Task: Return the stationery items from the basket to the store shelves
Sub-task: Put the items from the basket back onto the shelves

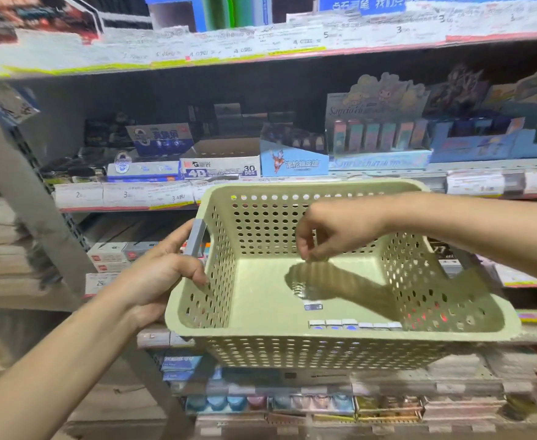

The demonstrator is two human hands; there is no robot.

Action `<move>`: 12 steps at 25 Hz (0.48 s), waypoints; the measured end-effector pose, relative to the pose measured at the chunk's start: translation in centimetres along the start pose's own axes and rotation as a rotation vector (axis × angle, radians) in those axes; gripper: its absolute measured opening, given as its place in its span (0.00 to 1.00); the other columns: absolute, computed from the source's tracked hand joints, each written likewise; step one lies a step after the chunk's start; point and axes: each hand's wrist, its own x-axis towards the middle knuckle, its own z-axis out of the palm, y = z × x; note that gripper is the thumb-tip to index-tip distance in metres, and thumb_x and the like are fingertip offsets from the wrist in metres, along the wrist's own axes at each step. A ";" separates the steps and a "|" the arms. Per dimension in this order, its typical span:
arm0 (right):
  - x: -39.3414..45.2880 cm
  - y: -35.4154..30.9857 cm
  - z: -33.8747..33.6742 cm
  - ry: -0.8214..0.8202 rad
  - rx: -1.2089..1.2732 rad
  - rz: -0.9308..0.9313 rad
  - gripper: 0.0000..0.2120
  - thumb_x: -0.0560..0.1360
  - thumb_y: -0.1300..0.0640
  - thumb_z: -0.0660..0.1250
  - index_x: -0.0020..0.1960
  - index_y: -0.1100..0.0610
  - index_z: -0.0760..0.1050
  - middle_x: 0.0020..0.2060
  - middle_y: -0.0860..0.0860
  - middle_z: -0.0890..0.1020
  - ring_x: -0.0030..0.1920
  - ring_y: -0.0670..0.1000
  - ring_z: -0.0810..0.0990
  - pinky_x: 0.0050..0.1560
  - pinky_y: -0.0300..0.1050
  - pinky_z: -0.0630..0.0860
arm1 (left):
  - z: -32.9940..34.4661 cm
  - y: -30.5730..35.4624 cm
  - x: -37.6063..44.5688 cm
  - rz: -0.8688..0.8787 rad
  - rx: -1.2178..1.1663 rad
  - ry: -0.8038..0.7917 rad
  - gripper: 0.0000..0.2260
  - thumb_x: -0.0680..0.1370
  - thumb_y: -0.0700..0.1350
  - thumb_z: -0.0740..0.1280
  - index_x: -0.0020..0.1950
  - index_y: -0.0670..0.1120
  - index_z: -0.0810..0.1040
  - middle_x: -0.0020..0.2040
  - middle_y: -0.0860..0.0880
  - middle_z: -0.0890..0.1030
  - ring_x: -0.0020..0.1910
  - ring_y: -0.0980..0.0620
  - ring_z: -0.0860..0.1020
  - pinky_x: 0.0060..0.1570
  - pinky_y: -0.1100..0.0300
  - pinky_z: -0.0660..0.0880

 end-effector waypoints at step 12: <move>12.4 -7.4 10.4 -0.541 -0.111 0.248 0.13 0.75 0.66 0.63 0.58 0.63 0.77 0.51 0.59 0.79 0.46 0.51 0.71 0.38 0.41 0.68 | -11.9 -0.4 -2.5 0.001 0.082 -0.001 0.36 0.55 0.29 0.59 0.57 0.58 0.77 0.49 0.37 0.79 0.42 0.41 0.78 0.49 0.45 0.74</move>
